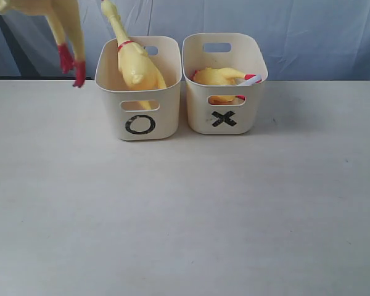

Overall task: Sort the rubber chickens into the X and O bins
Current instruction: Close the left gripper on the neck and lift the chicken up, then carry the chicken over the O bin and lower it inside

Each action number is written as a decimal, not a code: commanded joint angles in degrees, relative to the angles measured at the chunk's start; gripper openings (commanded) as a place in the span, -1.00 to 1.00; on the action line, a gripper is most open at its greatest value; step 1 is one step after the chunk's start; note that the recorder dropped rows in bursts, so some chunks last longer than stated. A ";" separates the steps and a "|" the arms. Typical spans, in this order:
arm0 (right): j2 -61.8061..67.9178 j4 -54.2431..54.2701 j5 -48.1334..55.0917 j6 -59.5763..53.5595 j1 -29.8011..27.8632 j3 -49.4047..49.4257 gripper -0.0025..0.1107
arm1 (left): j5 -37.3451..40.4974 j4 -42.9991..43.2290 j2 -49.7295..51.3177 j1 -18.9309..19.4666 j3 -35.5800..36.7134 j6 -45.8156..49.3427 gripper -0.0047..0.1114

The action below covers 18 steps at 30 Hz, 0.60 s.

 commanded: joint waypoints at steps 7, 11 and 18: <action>-0.28 0.06 -0.35 -0.26 0.24 0.21 -0.97 | -0.09 -2.83 15.04 4.32 -10.14 4.94 -0.92; -0.28 0.06 -0.35 -0.26 0.24 0.21 -0.97 | -1.66 -2.83 21.11 4.32 -16.58 4.44 -0.92; -0.28 -0.04 -0.47 -0.26 0.24 0.21 -0.97 | -7.39 -2.83 28.70 4.32 -25.18 -9.52 -0.92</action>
